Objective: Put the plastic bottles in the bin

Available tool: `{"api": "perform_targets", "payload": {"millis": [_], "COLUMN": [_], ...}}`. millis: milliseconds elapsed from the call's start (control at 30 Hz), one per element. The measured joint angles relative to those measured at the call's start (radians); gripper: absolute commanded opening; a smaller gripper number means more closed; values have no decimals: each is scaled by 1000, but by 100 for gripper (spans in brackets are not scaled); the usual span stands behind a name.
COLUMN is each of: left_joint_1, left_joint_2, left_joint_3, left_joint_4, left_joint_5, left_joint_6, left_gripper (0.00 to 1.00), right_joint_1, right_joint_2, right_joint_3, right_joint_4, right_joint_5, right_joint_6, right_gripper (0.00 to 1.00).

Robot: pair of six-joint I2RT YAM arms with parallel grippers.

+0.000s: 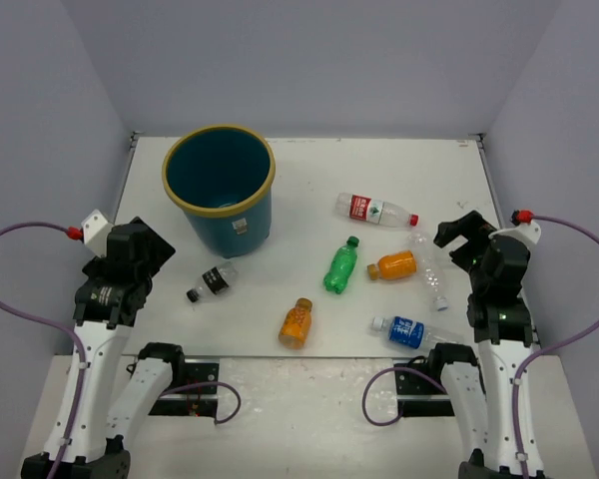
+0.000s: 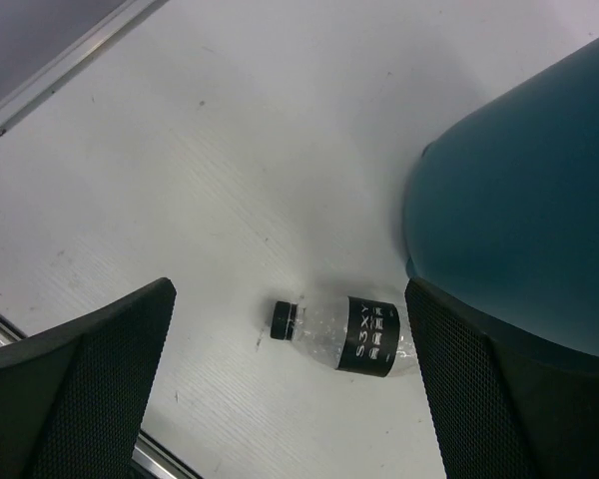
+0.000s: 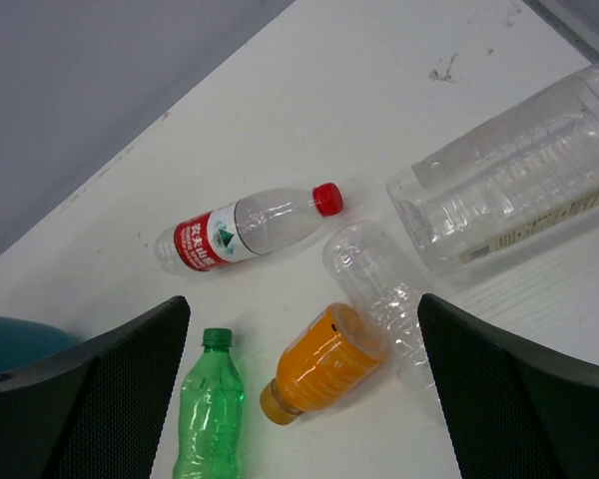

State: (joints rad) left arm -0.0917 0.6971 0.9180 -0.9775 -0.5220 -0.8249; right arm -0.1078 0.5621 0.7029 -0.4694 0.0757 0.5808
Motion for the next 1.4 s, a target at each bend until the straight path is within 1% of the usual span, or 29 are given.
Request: {"api": "perform_targets", "payload": {"millis": [100, 233, 467, 600, 833, 1000, 1133, 1233, 1400], "left_joint_1": [0, 0, 0, 0, -2, -62, -132, -171, -209], "left_joint_2": [14, 34, 6, -11, -21, 2, 0, -2, 101], "left_joint_3": [0, -14, -171, -214, -311, -346, -361, -393, -381], "left_joint_4": [-3, 6, 19, 25, 86, 103, 116, 173, 251], "left_joint_5": [23, 93, 198, 251, 337, 357, 331, 296, 279], "left_joint_6": [-5, -19, -30, -50, -104, -153, -238, -287, -293], "left_gripper": [100, 100, 100, 100, 100, 100, 100, 100, 100], "right_joint_1": [0, 0, 0, 0, 0, 0, 0, 0, 0], "right_joint_2": [-17, -27, -37, -60, -59, -55, -32, -21, 0], "right_joint_3": [-1, -8, -38, -78, -85, -90, -92, -102, -104], "right_joint_4": [6, 15, 32, 51, 65, 83, 96, 104, 104], "right_joint_5": [-12, -27, -46, -82, -120, -124, -133, -149, -154], "right_joint_6": [1, 1, -1, -2, -3, -3, -3, -3, -4], "right_gripper": [99, 99, 99, 99, 99, 99, 99, 99, 99]}}
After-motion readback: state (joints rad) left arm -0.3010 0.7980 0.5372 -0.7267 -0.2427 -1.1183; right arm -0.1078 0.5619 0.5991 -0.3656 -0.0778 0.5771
